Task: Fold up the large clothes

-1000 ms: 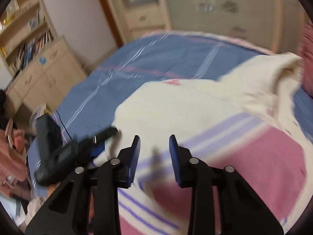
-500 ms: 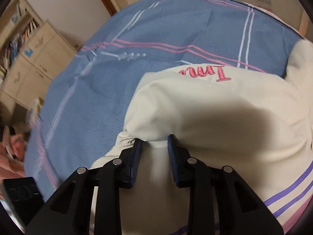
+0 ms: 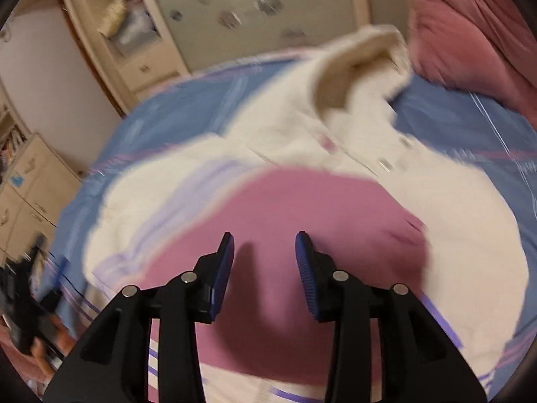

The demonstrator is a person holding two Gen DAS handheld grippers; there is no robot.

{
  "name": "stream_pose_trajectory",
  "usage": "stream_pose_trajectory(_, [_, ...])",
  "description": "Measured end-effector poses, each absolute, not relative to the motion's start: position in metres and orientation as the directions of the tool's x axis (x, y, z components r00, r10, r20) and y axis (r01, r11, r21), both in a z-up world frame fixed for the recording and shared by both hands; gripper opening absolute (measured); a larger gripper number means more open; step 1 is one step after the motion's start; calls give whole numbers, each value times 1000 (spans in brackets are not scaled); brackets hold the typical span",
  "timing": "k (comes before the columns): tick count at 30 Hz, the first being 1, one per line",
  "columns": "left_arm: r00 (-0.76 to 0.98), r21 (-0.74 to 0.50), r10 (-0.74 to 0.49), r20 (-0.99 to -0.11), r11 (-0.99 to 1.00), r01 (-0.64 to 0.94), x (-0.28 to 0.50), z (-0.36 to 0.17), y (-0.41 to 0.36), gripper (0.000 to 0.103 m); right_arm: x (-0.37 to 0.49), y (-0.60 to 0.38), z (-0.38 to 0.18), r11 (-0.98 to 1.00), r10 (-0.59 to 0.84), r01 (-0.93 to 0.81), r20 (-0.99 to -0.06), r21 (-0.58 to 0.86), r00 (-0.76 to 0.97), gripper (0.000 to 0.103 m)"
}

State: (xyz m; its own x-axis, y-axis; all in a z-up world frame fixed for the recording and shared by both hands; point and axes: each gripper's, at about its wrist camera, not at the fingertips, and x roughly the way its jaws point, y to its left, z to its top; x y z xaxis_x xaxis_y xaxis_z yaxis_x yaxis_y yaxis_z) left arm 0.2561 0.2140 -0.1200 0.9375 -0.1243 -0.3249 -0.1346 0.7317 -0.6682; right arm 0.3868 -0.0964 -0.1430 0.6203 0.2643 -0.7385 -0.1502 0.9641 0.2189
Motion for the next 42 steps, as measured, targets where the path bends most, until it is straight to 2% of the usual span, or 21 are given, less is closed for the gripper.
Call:
stream_pose_trajectory(1, [929, -638, -136, -344, 760, -125, 260, -119, 207, 88, 388, -102, -154, 972, 234, -127, -759, 198, 607, 39])
stream_pose_trajectory(4, [849, -518, -141, -510, 838, -172, 283, -132, 189, 78, 390, -112, -187, 968, 248, -119, -787, 221, 564, 39])
stream_pose_trajectory(6, [761, -503, -180, -624, 838, -214, 301, -154, 186, 77, 388, -119, -198, 955, 294, -143, -760, 261, 579, 39])
stream_pose_trajectory(7, [747, -511, -190, -637, 830, -225, 303, -159, 188, 77, 388, -120, -200, 951, 307, -148, -756, 273, 578, 39])
stream_pose_trajectory(10, [745, -490, -172, -644, 841, -229, 305, -157, 188, 78, 381, -121, -189, 953, 300, -143, -750, 269, 590, 40])
stream_pose_trajectory(12, [740, -469, -159, -654, 852, -232, 307, -156, 186, 78, 365, -123, -169, 957, 284, -148, -710, 248, 644, 49])
stream_pose_trajectory(13, [739, -467, -158, -654, 853, -231, 305, -157, 185, 78, 354, -124, -159, 955, 291, -161, -674, 249, 679, 62])
stream_pose_trajectory(14, [739, -470, -160, -654, 852, -231, 305, -158, 186, 78, 347, -125, -154, 956, 285, -163, -655, 243, 699, 67])
stream_pose_trajectory(15, [739, -473, -162, -654, 850, -232, 305, -157, 187, 78, 346, -126, -154, 960, 274, -158, -663, 231, 697, 67])
stream_pose_trajectory(18, [739, -470, -163, -653, 853, -228, 304, -159, 188, 82, 357, -122, -187, 985, 172, -115, -779, 129, 603, 67])
stream_pose_trajectory(24, [749, -460, -150, -646, 859, -225, 305, -155, 184, 81, 353, -113, -196, 992, 117, -107, -772, 63, 624, 68])
stream_pose_trajectory(29, [863, -405, -97, -496, 905, -132, 283, -120, 167, 82, 323, -106, -170, 986, 155, -156, -687, 61, 710, 69])
stream_pose_trajectory(32, [878, -331, -99, -469, 941, -70, 279, -113, 146, 82, 330, -106, -187, 988, 121, -153, -749, 27, 651, 71])
stream_pose_trajectory(35, [890, -315, -100, -445, 948, -51, 274, -108, 141, 82, 334, -109, -196, 988, 127, -153, -770, 38, 626, 71])
stream_pose_trajectory(38, [895, -344, -105, -434, 937, -57, 271, -108, 147, 92, 326, -112, -176, 981, 187, -167, -734, 101, 653, 72])
stream_pose_trajectory(42, [827, -357, -132, -546, 930, -88, 289, -127, 148, 92, 337, -135, -129, 912, 397, -223, -604, 344, 691, 73])
